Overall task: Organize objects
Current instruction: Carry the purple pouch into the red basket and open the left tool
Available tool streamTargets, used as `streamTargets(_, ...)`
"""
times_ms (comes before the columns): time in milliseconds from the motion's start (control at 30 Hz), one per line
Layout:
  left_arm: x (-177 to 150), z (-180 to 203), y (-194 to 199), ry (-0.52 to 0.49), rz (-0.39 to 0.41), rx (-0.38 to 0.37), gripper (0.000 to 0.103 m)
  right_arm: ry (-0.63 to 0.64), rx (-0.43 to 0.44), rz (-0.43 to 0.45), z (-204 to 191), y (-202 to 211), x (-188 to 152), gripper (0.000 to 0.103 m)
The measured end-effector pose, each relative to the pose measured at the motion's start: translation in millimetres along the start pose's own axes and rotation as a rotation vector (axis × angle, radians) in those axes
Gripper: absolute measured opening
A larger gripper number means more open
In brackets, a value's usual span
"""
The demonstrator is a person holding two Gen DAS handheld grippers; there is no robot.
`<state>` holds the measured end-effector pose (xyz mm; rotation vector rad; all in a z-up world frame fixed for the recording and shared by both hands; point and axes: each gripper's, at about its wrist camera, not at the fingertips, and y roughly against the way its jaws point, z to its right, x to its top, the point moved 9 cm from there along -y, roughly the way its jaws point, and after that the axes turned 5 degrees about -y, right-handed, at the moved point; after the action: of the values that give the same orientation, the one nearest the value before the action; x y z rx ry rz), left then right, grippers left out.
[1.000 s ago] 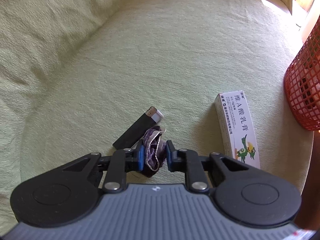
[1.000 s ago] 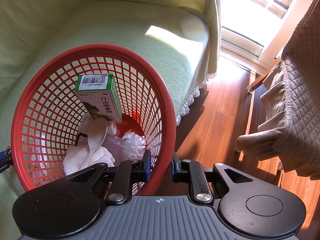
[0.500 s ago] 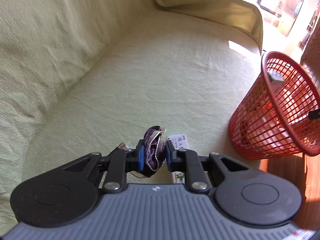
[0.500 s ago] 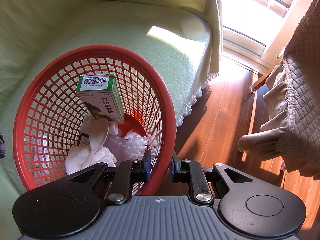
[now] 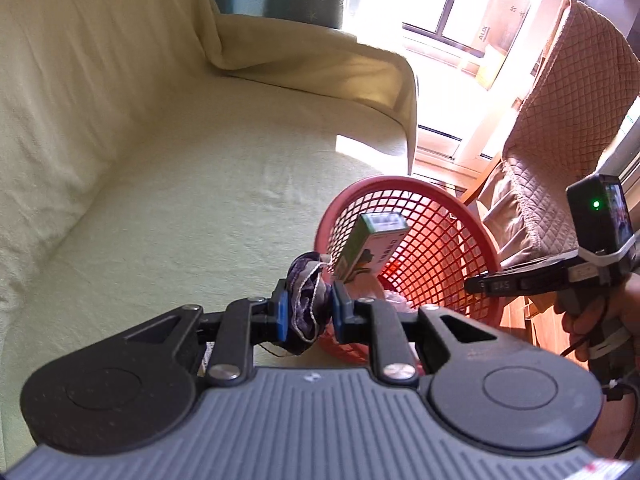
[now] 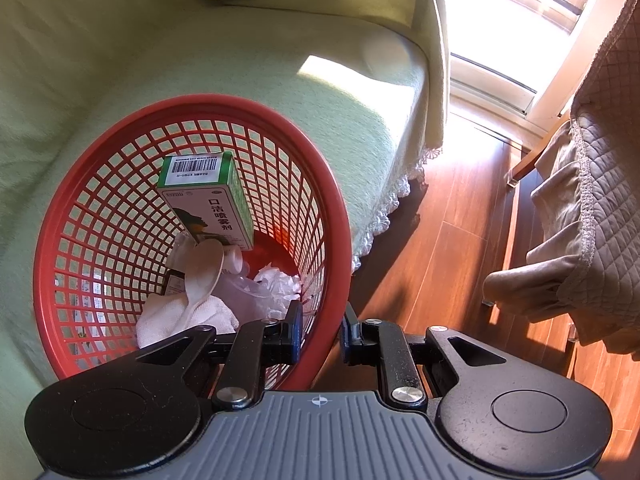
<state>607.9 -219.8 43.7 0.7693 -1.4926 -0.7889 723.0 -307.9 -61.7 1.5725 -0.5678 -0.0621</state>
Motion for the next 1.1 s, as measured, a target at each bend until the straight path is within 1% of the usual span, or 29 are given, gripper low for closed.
streamTargets(100,4,12,-9,-0.002,-0.015,-0.028,0.017,-0.003,0.006,0.005,0,1,1,0.015)
streamTargets(233,4,25,-26,0.006,-0.056,-0.050,0.017,-0.009,0.012,0.009,0,2,1,0.015)
streamTargets(333,5,36,-33,0.011,-0.063,-0.061,0.017,-0.010,0.017,0.010,1,3,0,0.015)
streamTargets(667,13,58,-62,-0.025,-0.102,-0.043,0.017,-0.004,0.021,0.017,0,3,0,0.015)
streamTargets(867,13,64,-79,-0.037,-0.133,-0.029,0.017,-0.005,0.029,0.016,0,2,1,0.015)
streamTargets(1100,15,73,-94,-0.050,-0.157,-0.030,0.017,-0.006,0.034,0.017,1,3,1,0.015)
